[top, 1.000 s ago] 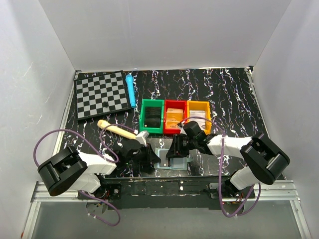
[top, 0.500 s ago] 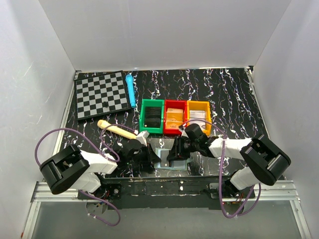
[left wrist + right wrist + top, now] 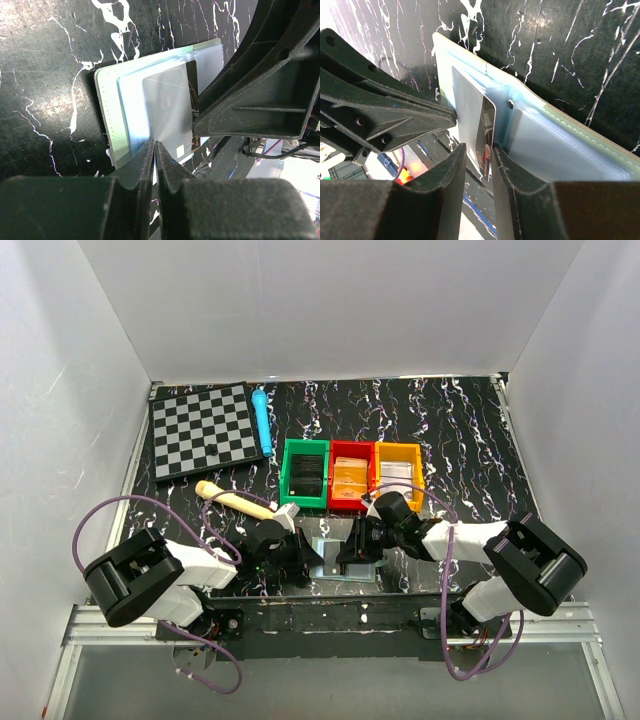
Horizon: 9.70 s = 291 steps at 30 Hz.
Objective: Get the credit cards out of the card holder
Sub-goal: Remove the credit card from the card holder, then place the credit card in the storage box.
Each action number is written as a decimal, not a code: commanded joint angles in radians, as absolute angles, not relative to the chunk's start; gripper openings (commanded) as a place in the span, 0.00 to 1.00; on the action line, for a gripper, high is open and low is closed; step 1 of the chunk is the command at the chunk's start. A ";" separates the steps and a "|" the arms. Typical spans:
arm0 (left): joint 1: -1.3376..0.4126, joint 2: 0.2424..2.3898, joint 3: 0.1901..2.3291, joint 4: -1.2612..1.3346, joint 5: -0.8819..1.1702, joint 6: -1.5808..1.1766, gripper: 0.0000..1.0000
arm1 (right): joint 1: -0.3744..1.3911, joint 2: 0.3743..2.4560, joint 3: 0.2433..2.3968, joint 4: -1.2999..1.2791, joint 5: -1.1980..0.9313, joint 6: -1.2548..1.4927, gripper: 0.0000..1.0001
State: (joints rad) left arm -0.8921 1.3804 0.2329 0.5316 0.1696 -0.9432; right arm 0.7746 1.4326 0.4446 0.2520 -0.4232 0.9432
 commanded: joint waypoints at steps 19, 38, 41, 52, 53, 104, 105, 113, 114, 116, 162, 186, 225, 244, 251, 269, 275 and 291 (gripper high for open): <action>-0.885 1.425 0.233 0.468 0.132 -0.937 0.05 | 0.778 1.351 0.430 0.311 -0.422 0.953 0.28; -0.877 1.442 0.232 0.485 0.147 -0.939 0.04 | 0.779 1.401 0.448 0.393 -0.495 0.965 0.21; -0.876 1.443 0.230 0.486 0.149 -0.939 0.04 | 0.779 1.410 0.451 0.400 -0.508 0.966 0.23; -0.873 1.447 0.227 0.492 0.153 -0.942 0.04 | 0.781 1.436 0.465 0.414 -0.541 0.965 0.25; -0.873 1.445 0.226 0.494 0.155 -0.940 0.04 | 0.781 1.440 0.471 0.410 -0.548 0.963 0.25; -0.853 1.466 0.216 0.543 0.201 -0.933 0.07 | 0.781 1.470 0.518 0.356 -0.560 0.951 0.33; -0.853 1.466 0.216 0.543 0.201 -0.933 0.07 | 0.779 1.470 0.522 0.357 -0.560 0.950 0.31; -0.853 1.463 0.210 0.543 0.196 -0.939 0.06 | 0.779 1.407 0.509 0.315 -0.531 0.940 0.27; -0.853 1.465 0.210 0.543 0.193 -0.939 0.06 | 0.779 1.398 0.508 0.305 -0.526 0.936 0.27; -0.853 1.466 0.209 0.546 0.193 -0.940 0.06 | 0.779 1.385 0.502 0.293 -0.523 0.930 0.27; -0.851 1.468 0.209 0.543 0.193 -0.946 0.05 | 0.746 1.296 0.491 0.137 -0.457 0.882 0.22; -0.853 1.422 0.201 0.545 0.192 -0.937 0.06 | 0.724 1.184 0.540 -0.169 -0.356 0.727 0.01; -0.830 0.702 0.469 0.247 0.656 -0.551 0.66 | 0.997 1.066 1.109 -0.704 -0.604 0.229 0.01; -0.830 0.755 0.414 0.359 0.758 -0.615 0.00 | 1.006 1.060 1.109 -0.631 -0.583 0.255 0.11; -0.830 0.673 0.316 0.449 0.654 -0.692 0.00 | 0.968 0.968 1.020 -0.513 -0.531 0.325 0.25; -0.830 0.650 0.262 0.543 0.629 -0.756 0.00 | 0.959 0.936 0.916 -0.353 -0.525 0.403 0.34; -0.830 0.641 0.256 0.545 0.621 -0.759 0.00 | 0.959 0.951 0.923 -0.345 -0.543 0.407 0.05; -0.801 0.436 0.538 -0.457 -0.175 -0.770 0.94 | 0.787 1.067 1.211 -0.692 -0.186 0.385 0.01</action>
